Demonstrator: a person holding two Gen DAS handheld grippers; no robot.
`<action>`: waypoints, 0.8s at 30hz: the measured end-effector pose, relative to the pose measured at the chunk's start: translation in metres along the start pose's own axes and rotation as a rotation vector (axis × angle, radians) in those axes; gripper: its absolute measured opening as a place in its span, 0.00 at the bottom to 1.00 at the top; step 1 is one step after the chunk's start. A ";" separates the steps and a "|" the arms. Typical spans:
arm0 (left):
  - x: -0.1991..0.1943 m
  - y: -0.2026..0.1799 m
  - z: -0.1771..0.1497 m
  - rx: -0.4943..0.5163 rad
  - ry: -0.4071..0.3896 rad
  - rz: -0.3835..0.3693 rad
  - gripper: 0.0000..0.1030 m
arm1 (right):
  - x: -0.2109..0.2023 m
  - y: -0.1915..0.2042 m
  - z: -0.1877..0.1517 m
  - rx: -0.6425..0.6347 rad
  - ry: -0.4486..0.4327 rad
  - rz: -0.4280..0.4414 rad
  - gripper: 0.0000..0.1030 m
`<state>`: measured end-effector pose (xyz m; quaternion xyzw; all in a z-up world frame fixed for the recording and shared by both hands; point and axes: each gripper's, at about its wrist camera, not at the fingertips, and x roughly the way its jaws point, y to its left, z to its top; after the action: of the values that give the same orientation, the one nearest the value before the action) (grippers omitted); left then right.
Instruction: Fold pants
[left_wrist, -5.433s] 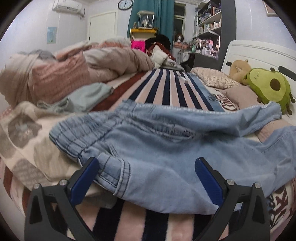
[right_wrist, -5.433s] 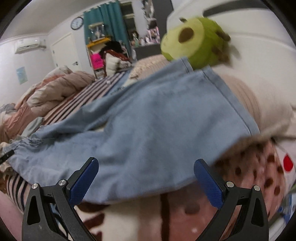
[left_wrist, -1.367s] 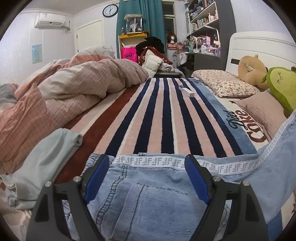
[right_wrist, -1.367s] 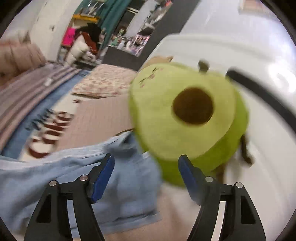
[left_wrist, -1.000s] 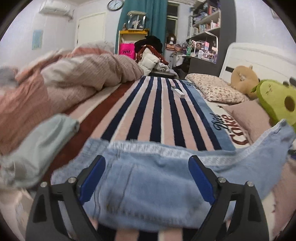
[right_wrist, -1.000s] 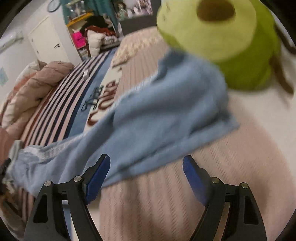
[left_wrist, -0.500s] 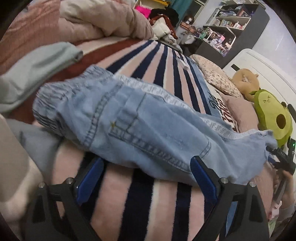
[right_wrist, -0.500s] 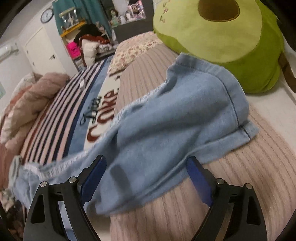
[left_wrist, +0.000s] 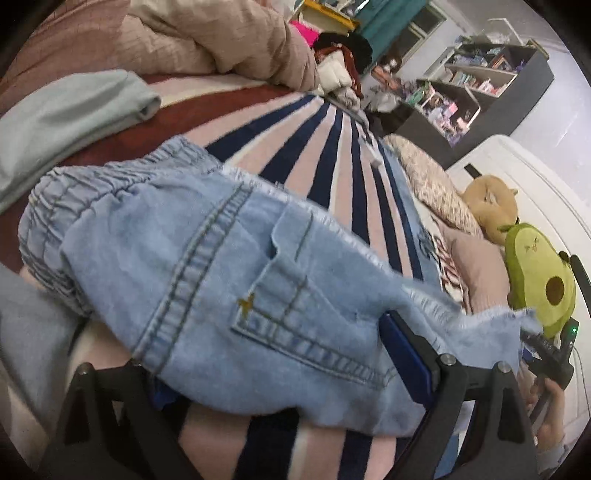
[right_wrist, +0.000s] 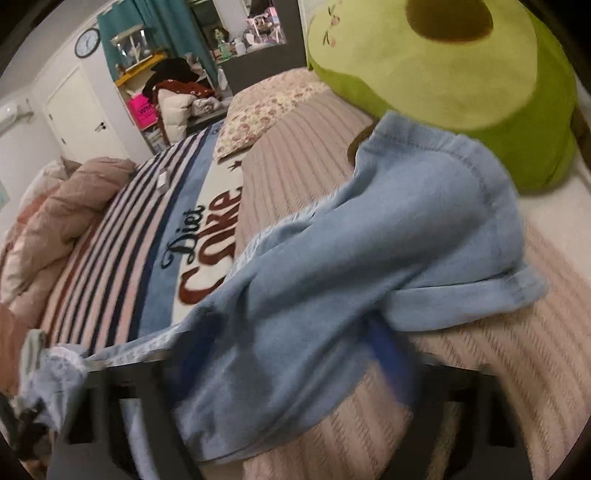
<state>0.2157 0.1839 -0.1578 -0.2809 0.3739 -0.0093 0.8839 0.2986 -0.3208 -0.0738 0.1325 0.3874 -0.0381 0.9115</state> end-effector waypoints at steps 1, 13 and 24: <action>0.000 -0.002 0.001 0.010 -0.007 0.005 0.90 | 0.001 0.001 0.002 -0.015 -0.009 -0.011 0.34; -0.022 -0.007 -0.001 0.111 -0.124 0.083 0.13 | -0.050 0.000 0.000 -0.094 -0.157 0.067 0.06; -0.081 -0.039 -0.037 0.238 -0.139 0.050 0.12 | -0.129 -0.040 -0.034 -0.042 -0.202 0.073 0.05</action>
<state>0.1400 0.1514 -0.1057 -0.1648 0.3147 -0.0119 0.9347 0.1778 -0.3541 -0.0122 0.1228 0.2890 -0.0101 0.9494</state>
